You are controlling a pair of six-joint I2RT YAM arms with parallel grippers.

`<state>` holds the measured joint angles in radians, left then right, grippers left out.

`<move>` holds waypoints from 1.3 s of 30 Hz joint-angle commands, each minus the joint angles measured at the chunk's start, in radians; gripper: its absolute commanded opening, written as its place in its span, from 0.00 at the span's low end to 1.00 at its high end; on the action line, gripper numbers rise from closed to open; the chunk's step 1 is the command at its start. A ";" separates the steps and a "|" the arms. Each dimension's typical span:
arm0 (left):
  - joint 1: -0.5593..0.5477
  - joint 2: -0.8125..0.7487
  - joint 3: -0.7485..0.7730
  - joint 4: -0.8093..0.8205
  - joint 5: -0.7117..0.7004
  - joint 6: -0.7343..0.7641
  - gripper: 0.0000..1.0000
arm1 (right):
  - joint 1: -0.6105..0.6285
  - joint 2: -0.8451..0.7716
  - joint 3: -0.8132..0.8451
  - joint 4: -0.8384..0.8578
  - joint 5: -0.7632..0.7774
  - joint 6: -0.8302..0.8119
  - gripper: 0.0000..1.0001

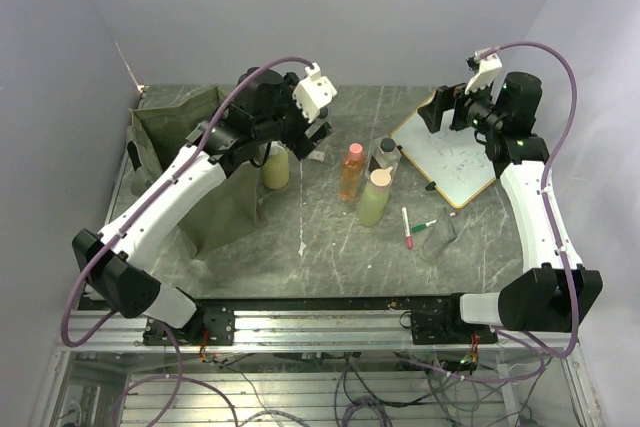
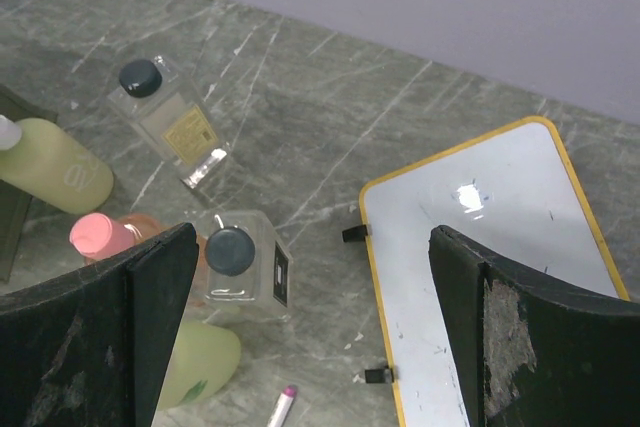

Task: Place the personal care products into the canvas bag
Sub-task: Pick up the care product from the center of the board.

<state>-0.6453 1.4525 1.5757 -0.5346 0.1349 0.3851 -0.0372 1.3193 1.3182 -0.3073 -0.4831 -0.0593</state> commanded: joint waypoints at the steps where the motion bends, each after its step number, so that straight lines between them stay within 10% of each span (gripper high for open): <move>1: -0.024 0.030 0.050 0.053 -0.024 0.005 0.98 | 0.017 0.010 0.051 0.071 -0.024 0.035 1.00; 39: -0.174 0.383 0.162 0.183 -0.253 -0.576 0.97 | -0.095 -0.197 -0.093 0.055 0.027 0.073 1.00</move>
<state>-0.7998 1.7996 1.6806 -0.3859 -0.0597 -0.1143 -0.1253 1.1198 1.2209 -0.2600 -0.4355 -0.0040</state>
